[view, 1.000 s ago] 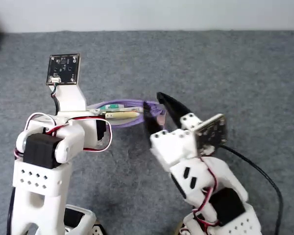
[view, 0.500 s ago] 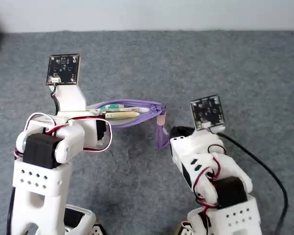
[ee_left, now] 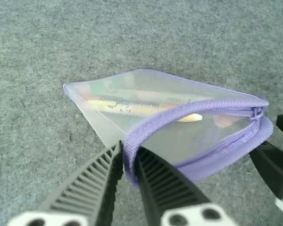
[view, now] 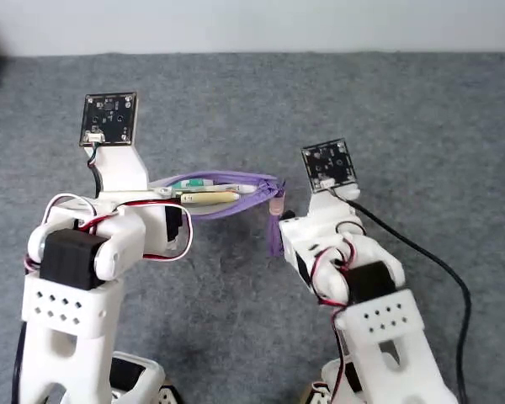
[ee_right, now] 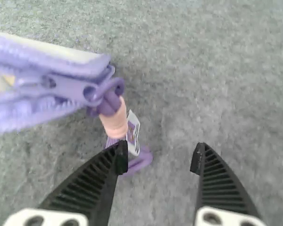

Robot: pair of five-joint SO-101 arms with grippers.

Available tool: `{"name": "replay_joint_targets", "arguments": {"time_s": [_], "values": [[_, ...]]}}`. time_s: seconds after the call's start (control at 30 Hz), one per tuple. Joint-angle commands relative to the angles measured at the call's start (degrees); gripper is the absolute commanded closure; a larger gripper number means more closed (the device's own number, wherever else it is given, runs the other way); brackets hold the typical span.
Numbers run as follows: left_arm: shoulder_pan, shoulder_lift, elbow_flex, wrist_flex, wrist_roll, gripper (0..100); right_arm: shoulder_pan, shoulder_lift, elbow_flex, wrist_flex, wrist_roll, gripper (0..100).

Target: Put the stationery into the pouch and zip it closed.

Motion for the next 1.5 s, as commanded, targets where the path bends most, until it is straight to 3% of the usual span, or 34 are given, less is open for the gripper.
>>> {"name": "replay_joint_targets", "arguments": {"time_s": [0.0,0.3,0.93,1.2,1.47], "values": [[0.62,-0.09,-3.21,-0.88,0.35,99,-2.15,2.33,-2.90,-4.70,2.64,77.5],[0.62,-0.09,-3.21,-0.88,0.35,99,-2.77,10.86,-2.90,-13.85,3.08,77.5],[0.53,-0.09,-3.12,-1.14,0.35,99,-3.56,3.38,-3.25,-8.57,3.08,77.7],[0.53,-0.09,-3.12,-1.05,0.35,99,-3.38,3.38,-2.99,-12.35,3.08,96.7],[0.53,-0.09,-3.12,-1.05,0.35,99,-3.30,2.77,-3.16,-10.95,3.16,99.1]]}}
